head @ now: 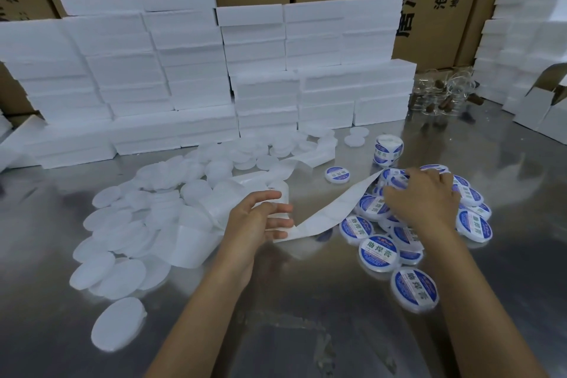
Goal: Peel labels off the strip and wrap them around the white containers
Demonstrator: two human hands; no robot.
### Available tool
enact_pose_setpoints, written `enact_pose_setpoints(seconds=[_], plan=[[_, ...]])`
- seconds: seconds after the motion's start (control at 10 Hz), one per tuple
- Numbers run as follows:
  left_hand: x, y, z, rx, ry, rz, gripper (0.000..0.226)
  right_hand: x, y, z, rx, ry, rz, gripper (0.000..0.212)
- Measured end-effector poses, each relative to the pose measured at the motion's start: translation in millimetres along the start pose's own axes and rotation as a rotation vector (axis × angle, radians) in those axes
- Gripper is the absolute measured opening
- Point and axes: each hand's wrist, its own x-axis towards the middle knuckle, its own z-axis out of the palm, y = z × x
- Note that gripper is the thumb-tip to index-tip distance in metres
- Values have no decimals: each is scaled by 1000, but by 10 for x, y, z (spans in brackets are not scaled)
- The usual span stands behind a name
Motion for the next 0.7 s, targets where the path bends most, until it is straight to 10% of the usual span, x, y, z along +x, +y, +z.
enact_pose_setpoints(seconds=[0.7], plan=[[-16,38,8,84,46,64,29,74,32,64,484,204,-84,26]])
